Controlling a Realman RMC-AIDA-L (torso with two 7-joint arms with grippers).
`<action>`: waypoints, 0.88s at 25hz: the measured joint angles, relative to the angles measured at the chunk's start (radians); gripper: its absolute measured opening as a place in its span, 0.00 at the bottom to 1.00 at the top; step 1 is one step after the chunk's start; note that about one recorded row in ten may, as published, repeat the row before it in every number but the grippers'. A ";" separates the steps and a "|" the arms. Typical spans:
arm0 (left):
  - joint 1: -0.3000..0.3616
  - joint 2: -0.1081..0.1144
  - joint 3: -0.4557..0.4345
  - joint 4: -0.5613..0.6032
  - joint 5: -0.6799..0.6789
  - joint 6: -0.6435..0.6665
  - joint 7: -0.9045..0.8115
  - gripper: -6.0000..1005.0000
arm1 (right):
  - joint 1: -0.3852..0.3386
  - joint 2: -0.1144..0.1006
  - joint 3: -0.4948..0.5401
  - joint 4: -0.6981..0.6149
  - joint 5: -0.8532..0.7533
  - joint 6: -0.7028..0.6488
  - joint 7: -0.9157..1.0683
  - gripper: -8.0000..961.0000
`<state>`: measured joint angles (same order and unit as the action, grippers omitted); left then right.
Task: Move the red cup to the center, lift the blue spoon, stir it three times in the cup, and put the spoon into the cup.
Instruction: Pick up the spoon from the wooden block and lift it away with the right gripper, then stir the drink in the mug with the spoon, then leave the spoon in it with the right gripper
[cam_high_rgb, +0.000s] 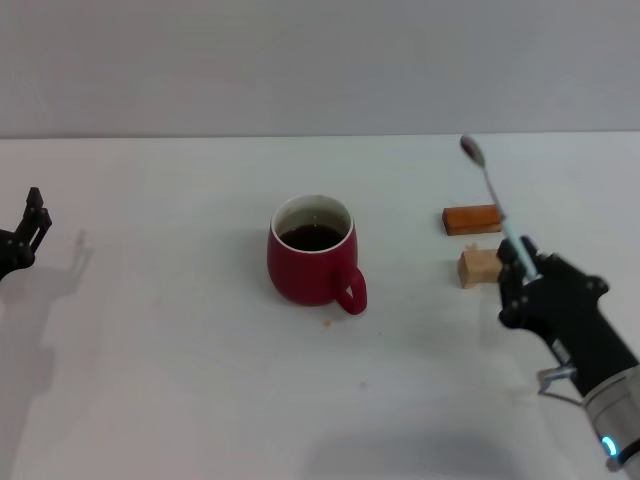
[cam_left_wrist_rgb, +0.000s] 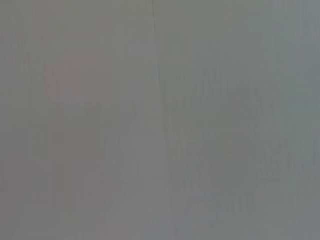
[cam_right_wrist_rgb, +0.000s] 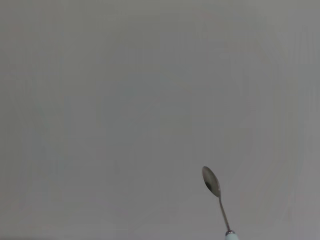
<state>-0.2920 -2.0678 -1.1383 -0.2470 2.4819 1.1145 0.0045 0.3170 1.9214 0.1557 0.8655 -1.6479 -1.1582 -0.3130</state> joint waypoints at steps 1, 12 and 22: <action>-0.001 0.000 0.000 0.000 0.000 -0.001 0.000 0.84 | -0.006 -0.016 0.010 0.039 0.000 0.000 -0.031 0.14; -0.007 0.000 -0.001 0.001 0.000 0.001 0.000 0.84 | -0.044 -0.122 0.183 0.327 -0.007 0.198 -0.248 0.14; -0.012 0.000 -0.002 0.003 0.000 -0.005 0.000 0.84 | -0.162 -0.114 0.447 0.571 -0.020 0.497 -0.593 0.14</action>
<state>-0.3039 -2.0678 -1.1401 -0.2440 2.4820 1.1096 0.0045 0.1553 1.8078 0.6031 1.4362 -1.6680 -0.6616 -0.9062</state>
